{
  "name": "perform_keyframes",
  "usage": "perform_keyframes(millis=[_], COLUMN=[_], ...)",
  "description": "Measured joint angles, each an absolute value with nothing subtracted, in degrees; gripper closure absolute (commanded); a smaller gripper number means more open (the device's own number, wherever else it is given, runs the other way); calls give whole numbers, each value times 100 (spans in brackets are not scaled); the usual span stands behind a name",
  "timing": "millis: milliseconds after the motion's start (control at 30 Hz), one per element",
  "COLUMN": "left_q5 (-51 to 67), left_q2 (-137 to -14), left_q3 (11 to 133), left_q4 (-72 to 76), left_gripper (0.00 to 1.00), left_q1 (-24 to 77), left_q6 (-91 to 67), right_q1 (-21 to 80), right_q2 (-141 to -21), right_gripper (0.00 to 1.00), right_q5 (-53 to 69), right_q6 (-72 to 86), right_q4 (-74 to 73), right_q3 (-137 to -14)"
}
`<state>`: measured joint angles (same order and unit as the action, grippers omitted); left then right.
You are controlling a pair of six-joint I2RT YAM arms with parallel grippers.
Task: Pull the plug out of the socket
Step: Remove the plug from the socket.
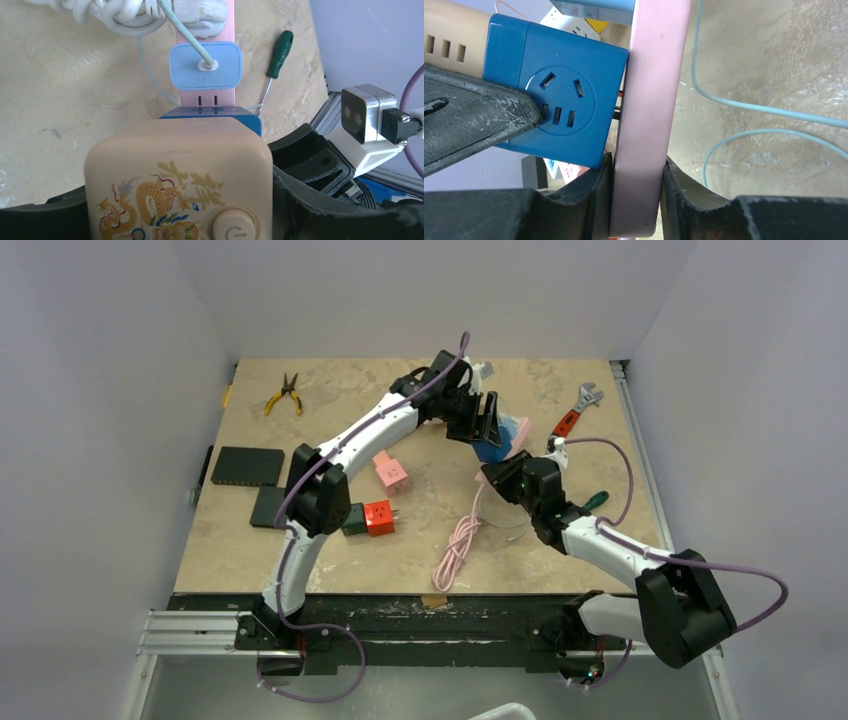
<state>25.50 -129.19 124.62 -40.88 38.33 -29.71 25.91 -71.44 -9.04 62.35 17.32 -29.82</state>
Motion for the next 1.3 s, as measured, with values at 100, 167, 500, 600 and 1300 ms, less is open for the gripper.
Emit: perform_keyframes(millis=[100, 167, 500, 600, 1300], left_q5=[2676, 2676, 2685, 2679, 3114], left_q2=[-12899, -12899, -12781, -12676, -11784], left_q3=[12462, 12462, 12274, 12145, 11948], left_q4=[-4106, -4125, -4123, -4045, -3966], left_gripper=[100, 100, 100, 100, 100], left_q1=[3854, 3865, 3745, 3677, 2679], left_q6=[-2982, -2980, -2985, -3072, -3190], right_q1=[2615, 2620, 2617, 2473, 1684], right_q2=[-6897, -6901, -7194, -7314, -7701], right_gripper=[100, 100, 100, 100, 100], right_q5=[-952, -952, -963, -683, -1076], right_q6=[6213, 6217, 6276, 6331, 5843], right_q4=[1673, 1695, 1573, 1675, 1219], right_q3=[-2842, -2812, -3048, -3120, -2596])
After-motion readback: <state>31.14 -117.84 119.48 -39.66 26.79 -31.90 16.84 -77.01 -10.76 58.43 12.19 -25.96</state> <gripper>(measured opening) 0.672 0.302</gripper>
